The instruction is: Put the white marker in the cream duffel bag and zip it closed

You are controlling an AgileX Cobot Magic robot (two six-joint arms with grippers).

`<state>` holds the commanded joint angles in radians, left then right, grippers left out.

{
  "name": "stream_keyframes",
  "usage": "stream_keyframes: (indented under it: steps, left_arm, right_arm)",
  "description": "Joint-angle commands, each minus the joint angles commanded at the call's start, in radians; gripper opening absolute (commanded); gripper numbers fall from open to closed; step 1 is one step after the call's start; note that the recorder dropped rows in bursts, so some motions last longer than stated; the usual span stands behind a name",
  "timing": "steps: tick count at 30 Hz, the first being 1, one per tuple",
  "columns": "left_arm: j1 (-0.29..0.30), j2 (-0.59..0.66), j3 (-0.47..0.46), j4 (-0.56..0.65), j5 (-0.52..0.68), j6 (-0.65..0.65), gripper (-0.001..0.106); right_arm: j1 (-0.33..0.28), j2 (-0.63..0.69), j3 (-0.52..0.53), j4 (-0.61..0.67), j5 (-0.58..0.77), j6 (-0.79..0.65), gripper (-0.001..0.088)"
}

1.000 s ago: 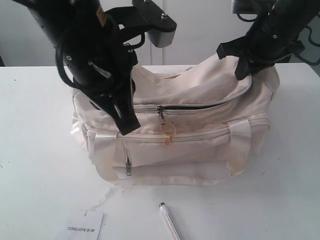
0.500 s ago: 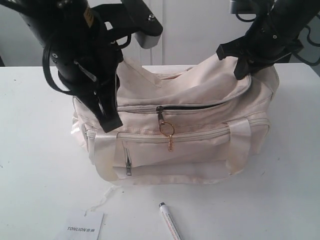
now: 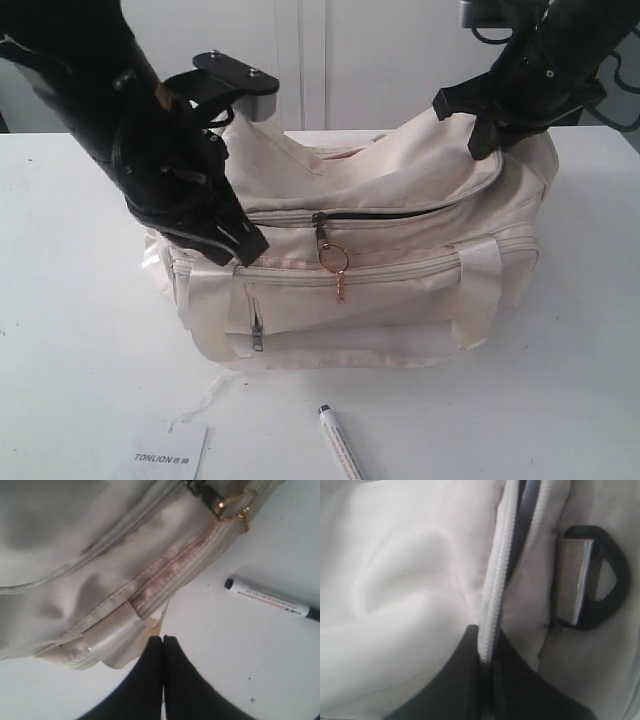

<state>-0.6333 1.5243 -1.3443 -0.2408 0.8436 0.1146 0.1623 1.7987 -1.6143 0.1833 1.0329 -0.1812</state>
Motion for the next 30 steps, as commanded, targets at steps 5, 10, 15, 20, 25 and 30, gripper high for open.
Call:
stream_keyframes:
  steps: [5, 10, 15, 20, 25, 30]
  left_arm:
    - [0.096, -0.002, 0.08, -0.379, 0.002, 0.328, 0.0]
    - [0.169, -0.039, 0.189, -0.659, -0.093, 0.51, 0.0]
    - [0.172, -0.063, 0.255, -0.671, -0.204, 0.535, 0.0]
    - [0.168, -0.063, 0.298, -0.757, -0.22, 0.624, 0.018]
    - [0.109, -0.05, 0.306, -0.809, -0.265, 0.708, 0.045]
    - [0.052, -0.017, 0.306, -0.809, -0.334, 0.791, 0.058]
  right_arm:
    - [0.0, 0.0, 0.0, 0.0, 0.018, 0.0, 0.0]
    - [0.0, 0.0, 0.0, 0.0, 0.018, 0.0, 0.0]
    - [0.0, 0.0, 0.0, 0.0, 0.009, 0.0, 0.0]
    - [0.0, 0.0, 0.0, 0.0, 0.006, 0.0, 0.0]
    - [0.0, 0.0, 0.0, 0.0, 0.006, 0.0, 0.0]
    - [0.0, 0.0, 0.0, 0.0, 0.006, 0.0, 0.0]
